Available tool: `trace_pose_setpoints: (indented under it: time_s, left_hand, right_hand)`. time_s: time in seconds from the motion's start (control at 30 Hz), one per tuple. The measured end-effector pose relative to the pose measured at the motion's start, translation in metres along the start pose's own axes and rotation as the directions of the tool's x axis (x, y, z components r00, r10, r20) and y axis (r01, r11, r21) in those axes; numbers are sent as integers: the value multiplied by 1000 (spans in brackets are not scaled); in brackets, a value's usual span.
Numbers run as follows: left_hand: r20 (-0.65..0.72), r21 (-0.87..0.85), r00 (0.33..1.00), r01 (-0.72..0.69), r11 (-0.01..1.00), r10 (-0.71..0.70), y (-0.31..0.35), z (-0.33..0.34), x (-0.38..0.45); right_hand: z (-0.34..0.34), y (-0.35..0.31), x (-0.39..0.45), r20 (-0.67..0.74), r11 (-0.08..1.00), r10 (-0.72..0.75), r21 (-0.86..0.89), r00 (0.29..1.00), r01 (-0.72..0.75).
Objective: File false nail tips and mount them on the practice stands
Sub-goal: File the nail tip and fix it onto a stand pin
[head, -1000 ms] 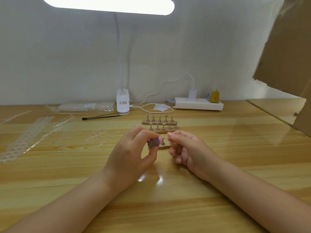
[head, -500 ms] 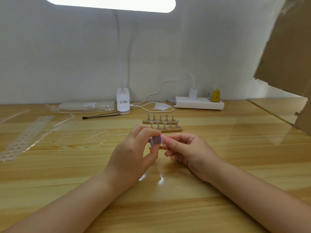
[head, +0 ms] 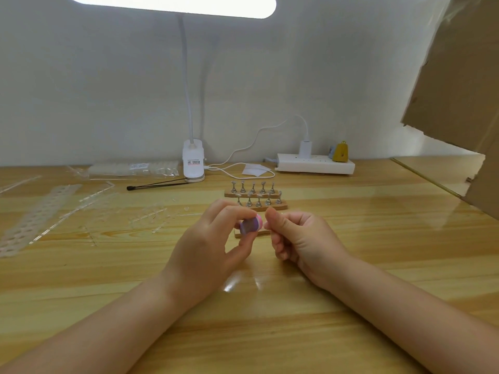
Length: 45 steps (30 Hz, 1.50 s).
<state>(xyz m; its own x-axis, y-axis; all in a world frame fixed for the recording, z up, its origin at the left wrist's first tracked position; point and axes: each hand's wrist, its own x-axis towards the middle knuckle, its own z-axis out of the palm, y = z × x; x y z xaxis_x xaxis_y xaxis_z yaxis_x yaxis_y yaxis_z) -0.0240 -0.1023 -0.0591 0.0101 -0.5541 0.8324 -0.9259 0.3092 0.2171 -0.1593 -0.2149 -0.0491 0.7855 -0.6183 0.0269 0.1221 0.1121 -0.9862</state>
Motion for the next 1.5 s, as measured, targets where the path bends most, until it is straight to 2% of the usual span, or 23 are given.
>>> trace_pose_setpoints:
  time_s: [0.1, 0.2, 0.37, 0.53, 0.57, 0.67, 0.73, 0.87, 0.93, 1.03, 1.1, 1.2, 1.27, 1.33, 1.43, 1.5]
  left_hand:
    - [-27, 9, 996, -89, 996, 90, 5, -2, 2]
    - [18, 66, 988, -156, 986, 155, 10, -1, 3]
    - [49, 219, 996, -90, 972, 81, 3, -10, 4]
    - [83, 194, 959, -284, 939, 272, 14, -4, 8]
    - [102, 216, 960, -277, 936, 260, 12, -5, 8]
    - [88, 296, 989, -137, 945, 116, 2, -12, 8]
    - [50, 271, 990, -143, 952, 134, 2, -14, 9]
    - [89, 212, 952, -304, 929, 291, 14, -3, 9]
    - [131, 272, 962, -267, 924, 240, 10, -5, 9]
    - [89, 291, 983, -182, 939, 163, 3, -13, 10]
    - [48, 232, 968, -250, 940, 245, 7, -11, 10]
    - [100, 257, 930, -368, 894, 354, 17, -2, 9]
    - [130, 304, 945, -326, 895, 300, 13, -5, 10]
    - [99, 313, 970, -243, 918, 223, 5, -11, 11]
    - [64, 199, 970, -244, 949, 236, 7, -12, 10]
    - [87, 108, 968, -243, 964, 234, 13, -6, 9]
  right_hand:
    - [0, 1, 0, -8, 1000, -11, -6, 1000, 11]
    - [-1, 1, -1, 57, 999, -31, -28, 998, 32]
    - [0, 1, 0, 79, 999, -27, -42, 997, 30]
    - [-2, 2, -1, 88, 998, -50, -44, 995, 54]
    - [-2, 2, -1, 85, 998, -40, -44, 996, 44]
    - [-3, 2, 1, 61, 1000, -5, -21, 998, 6]
    - [-3, 2, 2, 52, 1000, -14, -14, 999, 14]
    - [-3, 2, 1, 67, 1000, -29, -6, 997, 29]
    - [-4, 1, 1, 68, 1000, -16, 0, 998, 16]
    - [-4, 1, 1, 57, 1000, -4, 14, 998, 3]
    - [-3, 2, 2, 58, 1000, -20, 9, 998, 20]
    - [-1, 2, 1, 65, 1000, -21, -15, 998, 22]
    - [-2, 1, 1, 66, 1000, -15, -7, 998, 16]
    - [-3, 0, 1, 58, 1000, -5, 3, 998, 5]
    - [-2, 1, 1, 65, 1000, -18, -5, 998, 18]
    - [-3, 1, 0, 70, 1000, -22, 2, 997, 22]
